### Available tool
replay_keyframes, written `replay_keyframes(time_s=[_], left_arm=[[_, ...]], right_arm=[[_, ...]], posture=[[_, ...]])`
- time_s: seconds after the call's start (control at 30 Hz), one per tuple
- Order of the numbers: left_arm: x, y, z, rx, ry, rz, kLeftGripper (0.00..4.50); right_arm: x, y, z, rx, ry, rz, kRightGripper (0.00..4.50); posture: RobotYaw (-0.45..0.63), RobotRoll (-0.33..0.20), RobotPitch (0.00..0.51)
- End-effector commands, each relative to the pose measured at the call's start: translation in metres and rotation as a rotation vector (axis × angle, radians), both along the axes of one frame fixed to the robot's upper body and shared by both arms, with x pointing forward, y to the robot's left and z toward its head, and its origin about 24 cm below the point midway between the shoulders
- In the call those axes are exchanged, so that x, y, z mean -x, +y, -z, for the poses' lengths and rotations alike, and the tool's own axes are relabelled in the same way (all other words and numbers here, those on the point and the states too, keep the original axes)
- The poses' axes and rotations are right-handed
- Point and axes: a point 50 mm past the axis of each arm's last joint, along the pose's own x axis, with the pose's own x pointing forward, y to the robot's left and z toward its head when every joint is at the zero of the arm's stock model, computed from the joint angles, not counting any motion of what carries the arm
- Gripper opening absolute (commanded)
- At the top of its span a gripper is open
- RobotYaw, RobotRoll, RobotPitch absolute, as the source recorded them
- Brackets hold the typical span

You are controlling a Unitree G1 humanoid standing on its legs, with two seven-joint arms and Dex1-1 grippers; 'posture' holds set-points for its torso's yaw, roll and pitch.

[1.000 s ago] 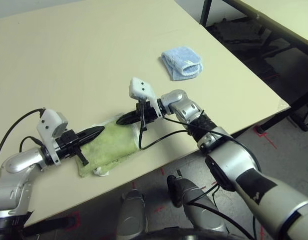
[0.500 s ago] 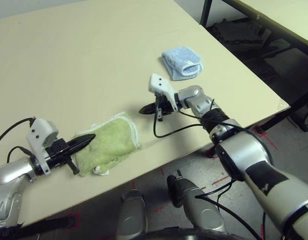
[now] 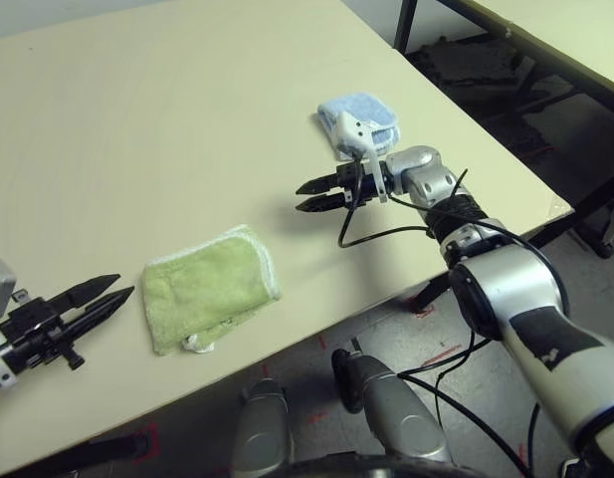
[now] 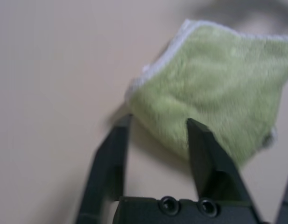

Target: Fold the towel and set it aside.

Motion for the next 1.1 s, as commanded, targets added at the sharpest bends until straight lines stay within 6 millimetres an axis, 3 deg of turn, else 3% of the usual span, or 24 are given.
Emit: replay_keyframes(time_s=[0.03,0.1,0.3,0.47,0.6,0.77,1.1], left_arm=[[0.009,0.003,0.002,-0.053,0.005,-0.002,3.9],[0.012,0.004,0.004,-0.063,0.019,0.001,4.48],[0.015,0.01,0.009,-0.035,0.032,-0.038,4.48],[0.016,0.011,0.008,0.333,0.124,-0.124,4.48],[0.026,0.012,0.006,0.738,0.278,-0.184,4.48],[0.042,0.003,0.008,0.95,0.519,-0.184,4.48],[0.057,0.005,0.014,0.995,0.664,-0.25,4.48]], right_arm=[[0.002,-0.01,0.002,-0.06,-0.022,-0.008,4.25],[0.002,-0.015,0.006,-0.057,-0.039,-0.009,4.5],[0.003,-0.03,0.013,-0.052,-0.043,0.006,4.5],[0.005,-0.033,0.017,-0.026,-0.058,-0.018,4.5],[0.006,-0.032,0.019,-0.014,-0.074,-0.037,4.5],[0.006,-0.034,0.017,-0.013,-0.08,-0.038,4.5],[0.005,-0.036,0.015,-0.003,-0.092,-0.038,4.5]], posture=[[-0.02,0.0,0.191],[-0.02,0.0,0.193],[-0.03,0.0,0.184],[-0.03,0.0,0.181],[-0.04,0.0,0.18],[-0.05,0.0,0.183],[-0.05,0.0,0.181]])
